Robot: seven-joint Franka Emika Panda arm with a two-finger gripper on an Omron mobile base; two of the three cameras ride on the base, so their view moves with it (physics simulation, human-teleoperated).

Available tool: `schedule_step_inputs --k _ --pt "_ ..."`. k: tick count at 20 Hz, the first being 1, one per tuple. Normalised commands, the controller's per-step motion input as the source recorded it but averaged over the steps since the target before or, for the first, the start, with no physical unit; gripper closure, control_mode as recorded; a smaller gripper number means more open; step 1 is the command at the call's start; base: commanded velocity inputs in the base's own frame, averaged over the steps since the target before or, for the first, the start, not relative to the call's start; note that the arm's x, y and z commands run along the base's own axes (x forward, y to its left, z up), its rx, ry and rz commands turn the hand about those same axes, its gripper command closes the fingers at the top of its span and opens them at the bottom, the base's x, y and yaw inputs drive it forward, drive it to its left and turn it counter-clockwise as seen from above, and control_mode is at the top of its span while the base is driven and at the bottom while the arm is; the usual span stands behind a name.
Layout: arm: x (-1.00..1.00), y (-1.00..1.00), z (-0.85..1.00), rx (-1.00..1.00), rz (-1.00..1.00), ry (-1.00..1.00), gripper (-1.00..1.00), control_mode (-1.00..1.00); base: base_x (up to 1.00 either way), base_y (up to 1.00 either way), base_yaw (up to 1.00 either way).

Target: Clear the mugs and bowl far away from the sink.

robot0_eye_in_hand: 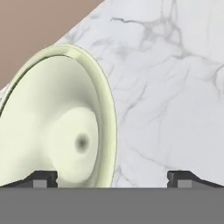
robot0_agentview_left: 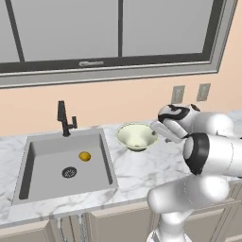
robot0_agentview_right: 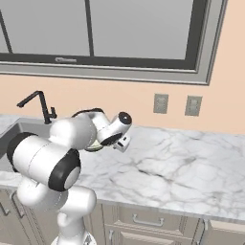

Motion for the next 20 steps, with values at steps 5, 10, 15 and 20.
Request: schedule_step_inputs --k 5,10,15,20 --pt "0.25 0.00 -0.22 0.02 0.00 0.02 -1.00 -1.00 0.00 0.00 0.00" --pt "0.04 0.19 -0.18 0.03 0.00 0.01 1.00 -1.00 0.00 0.00 0.00" --pt "0.01 0.56 -0.18 0.01 0.00 0.00 1.00 -1.00 0.00 0.00 0.00" --pt "0.00 0.13 -0.08 0.03 0.00 0.01 1.00 -1.00 0.00 0.00 0.00"
